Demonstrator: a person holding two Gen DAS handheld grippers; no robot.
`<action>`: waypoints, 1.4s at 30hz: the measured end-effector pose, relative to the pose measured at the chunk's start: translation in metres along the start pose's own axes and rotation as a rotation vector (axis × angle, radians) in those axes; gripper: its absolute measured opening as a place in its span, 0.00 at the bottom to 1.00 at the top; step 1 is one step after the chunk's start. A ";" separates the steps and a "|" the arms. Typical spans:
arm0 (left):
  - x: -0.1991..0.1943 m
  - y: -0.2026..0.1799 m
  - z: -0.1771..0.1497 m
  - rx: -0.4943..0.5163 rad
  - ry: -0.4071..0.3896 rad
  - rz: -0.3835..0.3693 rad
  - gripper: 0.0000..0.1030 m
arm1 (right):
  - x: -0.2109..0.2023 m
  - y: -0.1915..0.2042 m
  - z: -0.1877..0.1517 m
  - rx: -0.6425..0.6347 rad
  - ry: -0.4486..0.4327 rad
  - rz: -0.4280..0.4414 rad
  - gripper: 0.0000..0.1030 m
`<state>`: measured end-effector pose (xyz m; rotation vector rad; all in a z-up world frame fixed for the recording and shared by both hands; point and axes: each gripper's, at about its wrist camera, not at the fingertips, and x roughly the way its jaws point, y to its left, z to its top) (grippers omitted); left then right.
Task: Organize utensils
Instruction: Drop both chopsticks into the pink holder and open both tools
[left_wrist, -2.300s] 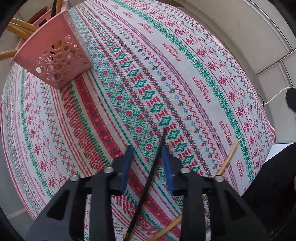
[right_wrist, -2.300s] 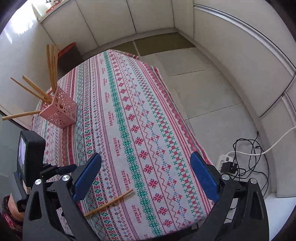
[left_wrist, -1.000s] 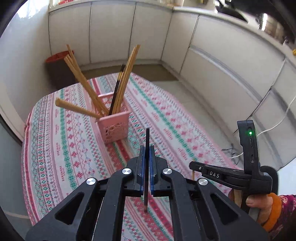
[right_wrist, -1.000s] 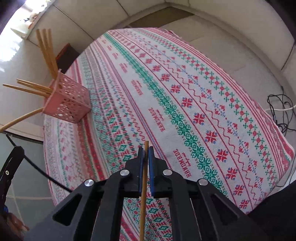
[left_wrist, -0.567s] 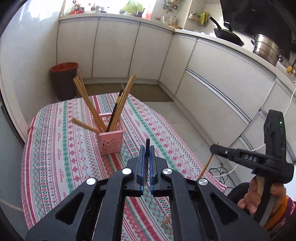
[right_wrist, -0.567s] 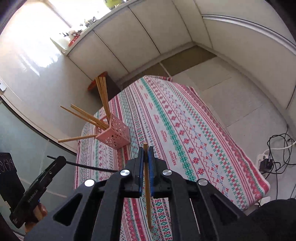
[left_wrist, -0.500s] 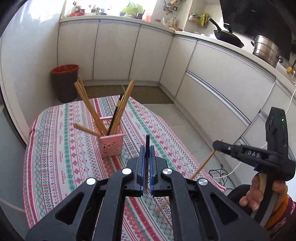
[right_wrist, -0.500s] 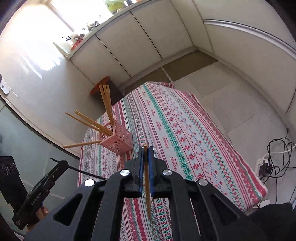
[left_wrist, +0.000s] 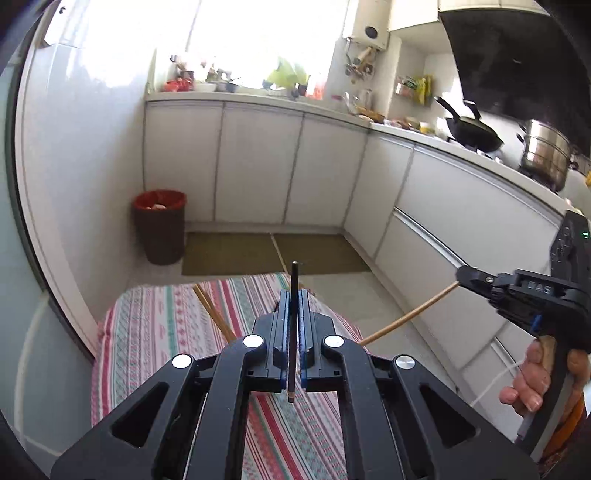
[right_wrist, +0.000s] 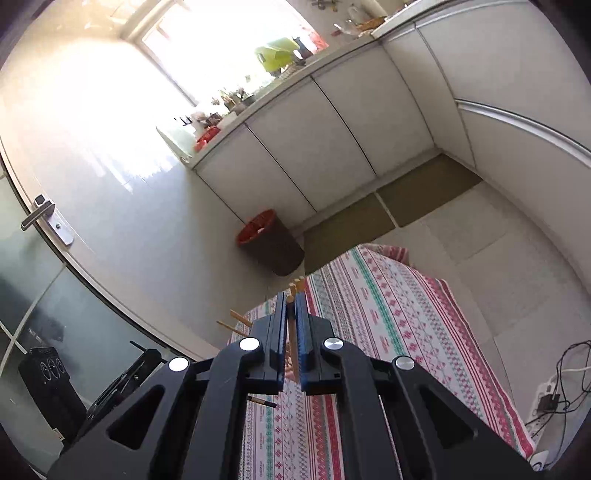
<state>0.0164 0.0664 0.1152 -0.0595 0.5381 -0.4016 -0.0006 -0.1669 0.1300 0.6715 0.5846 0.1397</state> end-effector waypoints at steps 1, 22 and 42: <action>0.005 0.003 0.006 -0.003 -0.007 0.020 0.03 | 0.001 0.006 0.007 -0.014 -0.011 0.007 0.05; 0.048 0.099 -0.015 -0.309 -0.028 0.134 0.40 | 0.112 0.053 0.006 -0.228 0.073 -0.111 0.05; -0.006 0.033 -0.032 -0.139 -0.115 0.342 0.89 | 0.069 0.060 -0.046 -0.407 -0.078 -0.375 0.77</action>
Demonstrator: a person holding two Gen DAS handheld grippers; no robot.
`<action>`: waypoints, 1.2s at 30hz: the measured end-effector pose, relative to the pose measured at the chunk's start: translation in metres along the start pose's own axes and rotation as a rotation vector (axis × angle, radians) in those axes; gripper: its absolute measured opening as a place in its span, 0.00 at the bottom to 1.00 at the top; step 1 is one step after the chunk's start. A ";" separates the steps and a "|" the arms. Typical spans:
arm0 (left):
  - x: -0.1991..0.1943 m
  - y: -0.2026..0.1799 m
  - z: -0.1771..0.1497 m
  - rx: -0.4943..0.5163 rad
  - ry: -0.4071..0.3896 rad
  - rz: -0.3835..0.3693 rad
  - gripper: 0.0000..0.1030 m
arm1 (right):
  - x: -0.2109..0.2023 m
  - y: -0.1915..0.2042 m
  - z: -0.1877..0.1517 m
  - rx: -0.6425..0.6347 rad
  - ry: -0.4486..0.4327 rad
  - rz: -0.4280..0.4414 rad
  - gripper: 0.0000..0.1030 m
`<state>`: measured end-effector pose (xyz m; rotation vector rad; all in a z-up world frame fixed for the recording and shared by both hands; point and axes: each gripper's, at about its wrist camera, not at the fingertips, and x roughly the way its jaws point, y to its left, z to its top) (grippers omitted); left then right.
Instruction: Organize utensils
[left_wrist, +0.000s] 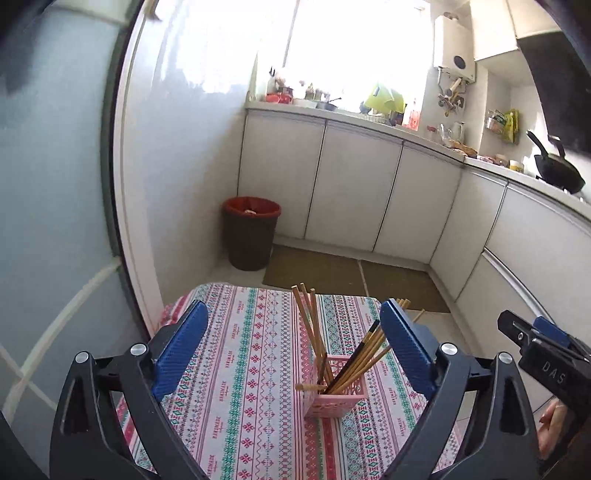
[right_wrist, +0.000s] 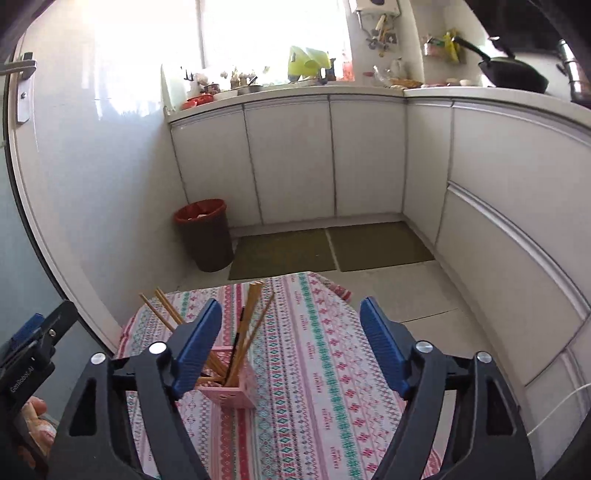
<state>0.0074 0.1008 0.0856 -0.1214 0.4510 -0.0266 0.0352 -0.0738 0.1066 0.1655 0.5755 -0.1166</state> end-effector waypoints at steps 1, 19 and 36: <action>-0.008 -0.007 -0.005 0.018 -0.011 0.003 0.93 | -0.006 -0.002 -0.006 -0.013 -0.007 -0.021 0.78; -0.082 -0.042 -0.062 0.037 0.081 0.022 0.93 | -0.084 -0.050 -0.084 0.085 0.048 -0.154 0.93; -0.103 -0.054 -0.055 0.088 0.053 0.057 0.93 | -0.122 -0.046 -0.079 0.097 -0.015 -0.150 0.93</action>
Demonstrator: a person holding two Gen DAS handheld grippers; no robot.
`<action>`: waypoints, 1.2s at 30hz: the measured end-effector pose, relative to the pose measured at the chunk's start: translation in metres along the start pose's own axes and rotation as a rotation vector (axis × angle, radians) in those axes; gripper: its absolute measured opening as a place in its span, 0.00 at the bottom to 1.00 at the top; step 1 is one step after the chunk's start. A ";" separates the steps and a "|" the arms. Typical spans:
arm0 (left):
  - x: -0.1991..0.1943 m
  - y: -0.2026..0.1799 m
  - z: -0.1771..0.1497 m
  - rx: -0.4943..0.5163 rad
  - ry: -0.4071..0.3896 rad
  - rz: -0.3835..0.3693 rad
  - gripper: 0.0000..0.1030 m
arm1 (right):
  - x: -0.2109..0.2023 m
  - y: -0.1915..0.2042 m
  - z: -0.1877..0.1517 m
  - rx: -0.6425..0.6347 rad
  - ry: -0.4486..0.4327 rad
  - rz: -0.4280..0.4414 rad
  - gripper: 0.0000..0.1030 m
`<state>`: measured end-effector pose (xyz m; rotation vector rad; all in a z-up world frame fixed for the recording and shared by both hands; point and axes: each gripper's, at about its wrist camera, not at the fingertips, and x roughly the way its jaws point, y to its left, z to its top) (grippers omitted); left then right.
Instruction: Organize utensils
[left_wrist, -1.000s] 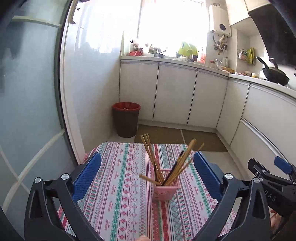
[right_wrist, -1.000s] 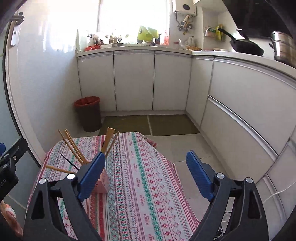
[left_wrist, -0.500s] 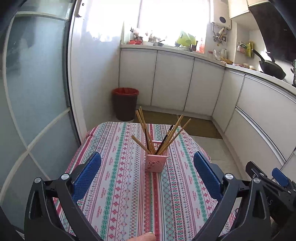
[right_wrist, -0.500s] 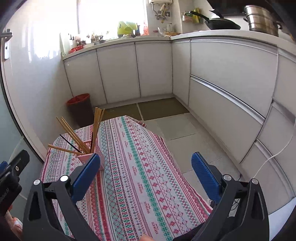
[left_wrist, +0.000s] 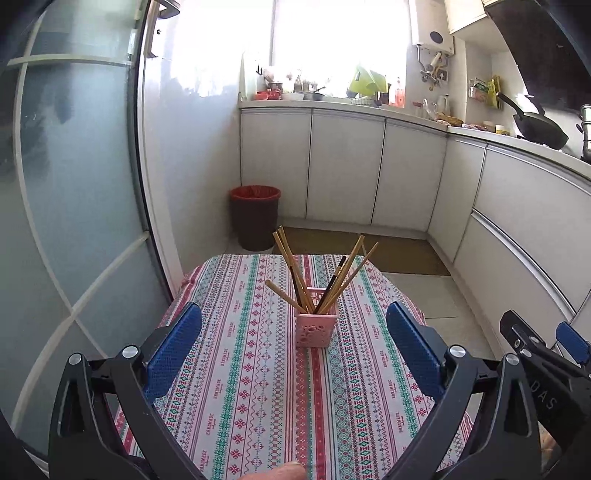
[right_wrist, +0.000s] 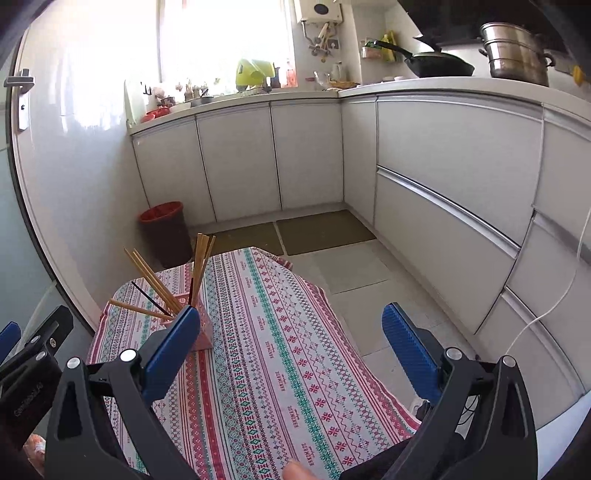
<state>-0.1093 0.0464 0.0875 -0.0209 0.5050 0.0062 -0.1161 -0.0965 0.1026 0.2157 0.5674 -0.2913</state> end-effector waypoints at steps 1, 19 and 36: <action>0.000 0.000 0.000 -0.001 -0.001 0.001 0.93 | 0.000 -0.001 0.000 0.005 0.004 0.003 0.93; 0.001 0.000 0.001 -0.005 0.007 0.007 0.93 | 0.002 -0.005 0.003 0.019 0.017 0.012 0.93; 0.001 0.000 0.002 -0.009 0.003 0.011 0.93 | 0.001 -0.005 0.005 0.028 0.027 0.026 0.93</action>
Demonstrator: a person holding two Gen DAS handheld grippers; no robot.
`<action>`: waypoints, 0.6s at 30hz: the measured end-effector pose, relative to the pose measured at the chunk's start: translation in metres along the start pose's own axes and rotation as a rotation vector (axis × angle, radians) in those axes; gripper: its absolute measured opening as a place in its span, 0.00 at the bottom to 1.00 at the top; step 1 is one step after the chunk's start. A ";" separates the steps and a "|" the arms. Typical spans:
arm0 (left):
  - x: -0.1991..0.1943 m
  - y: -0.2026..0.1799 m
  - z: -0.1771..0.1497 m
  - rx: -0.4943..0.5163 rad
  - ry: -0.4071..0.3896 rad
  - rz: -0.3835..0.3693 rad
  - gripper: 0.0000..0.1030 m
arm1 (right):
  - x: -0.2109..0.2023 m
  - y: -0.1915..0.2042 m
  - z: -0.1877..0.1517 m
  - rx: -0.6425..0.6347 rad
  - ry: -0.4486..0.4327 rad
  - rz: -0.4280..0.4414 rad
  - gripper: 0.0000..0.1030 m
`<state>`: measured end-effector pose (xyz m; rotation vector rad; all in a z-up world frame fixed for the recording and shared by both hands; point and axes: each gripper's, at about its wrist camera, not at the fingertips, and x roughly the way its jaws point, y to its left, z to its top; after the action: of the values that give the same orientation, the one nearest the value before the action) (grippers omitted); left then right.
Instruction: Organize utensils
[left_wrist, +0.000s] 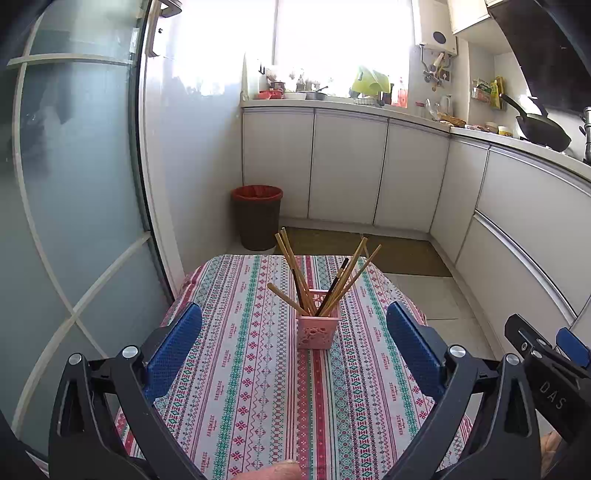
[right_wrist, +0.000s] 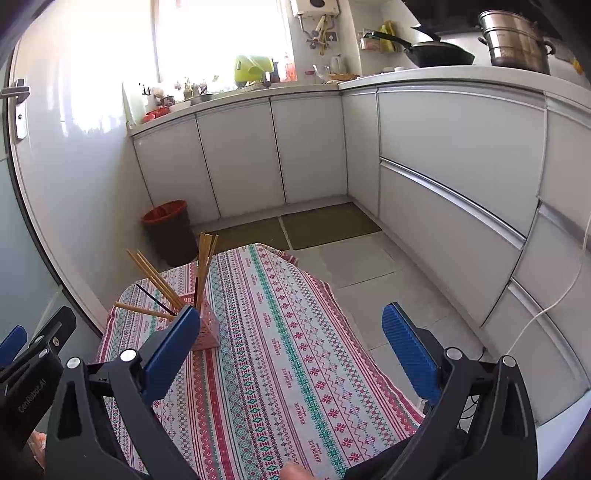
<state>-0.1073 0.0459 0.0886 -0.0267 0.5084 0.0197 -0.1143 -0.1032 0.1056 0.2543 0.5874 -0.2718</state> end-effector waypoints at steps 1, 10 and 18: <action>0.000 0.000 0.000 -0.001 0.001 0.000 0.93 | 0.000 0.000 0.000 0.000 0.000 0.000 0.93; 0.000 0.001 0.000 -0.002 0.002 0.003 0.93 | 0.001 -0.001 0.000 -0.001 0.011 0.003 0.93; 0.000 0.002 0.001 -0.006 0.005 0.005 0.93 | 0.003 -0.002 -0.001 -0.001 0.018 0.005 0.93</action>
<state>-0.1068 0.0476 0.0895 -0.0316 0.5130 0.0260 -0.1130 -0.1051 0.1034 0.2575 0.6048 -0.2644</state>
